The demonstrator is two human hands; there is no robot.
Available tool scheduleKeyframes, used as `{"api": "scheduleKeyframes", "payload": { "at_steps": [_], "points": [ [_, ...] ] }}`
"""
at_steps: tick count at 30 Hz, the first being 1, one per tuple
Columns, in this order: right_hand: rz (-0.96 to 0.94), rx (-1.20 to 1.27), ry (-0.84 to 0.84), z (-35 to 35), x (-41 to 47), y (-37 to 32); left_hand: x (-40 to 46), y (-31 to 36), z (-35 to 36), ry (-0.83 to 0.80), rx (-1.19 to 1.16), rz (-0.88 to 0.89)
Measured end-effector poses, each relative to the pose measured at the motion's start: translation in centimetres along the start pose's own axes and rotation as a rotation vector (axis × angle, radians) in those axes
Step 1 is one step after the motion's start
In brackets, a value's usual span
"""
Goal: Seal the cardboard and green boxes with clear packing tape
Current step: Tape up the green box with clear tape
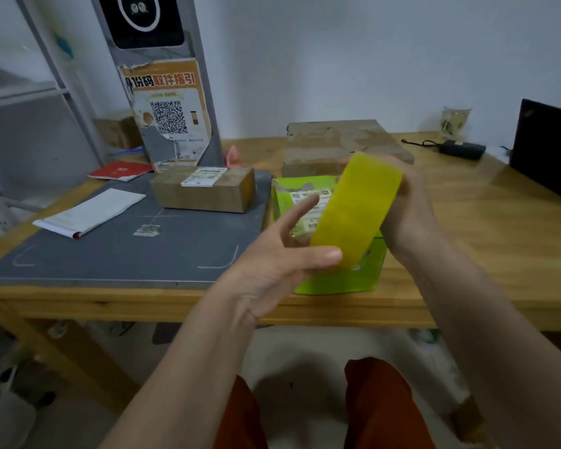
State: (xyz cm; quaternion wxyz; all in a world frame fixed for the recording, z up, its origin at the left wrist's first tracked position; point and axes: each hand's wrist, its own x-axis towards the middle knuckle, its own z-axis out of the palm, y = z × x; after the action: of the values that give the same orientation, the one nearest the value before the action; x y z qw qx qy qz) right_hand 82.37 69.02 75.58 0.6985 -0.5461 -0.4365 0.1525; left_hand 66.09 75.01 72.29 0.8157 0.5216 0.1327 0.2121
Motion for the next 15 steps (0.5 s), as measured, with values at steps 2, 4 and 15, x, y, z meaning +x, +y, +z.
{"api": "scheduleKeyframes", "payload": {
  "at_steps": [2, 4, 15],
  "points": [
    [0.002, 0.012, 0.116, -0.3, 0.1, 0.4, -0.3, -1.2, 1.0, 0.093, -0.193, -0.003],
    [-0.013, 0.005, 0.165, -0.6, 0.2, 0.4, -0.4, -2.0, 1.9, 0.228, -0.34, -0.029],
    [-0.179, -0.192, 0.118, -0.6, -0.9, 0.0, 0.1, -2.8, 2.5, 0.467, -0.329, 0.026]
  ]
}}
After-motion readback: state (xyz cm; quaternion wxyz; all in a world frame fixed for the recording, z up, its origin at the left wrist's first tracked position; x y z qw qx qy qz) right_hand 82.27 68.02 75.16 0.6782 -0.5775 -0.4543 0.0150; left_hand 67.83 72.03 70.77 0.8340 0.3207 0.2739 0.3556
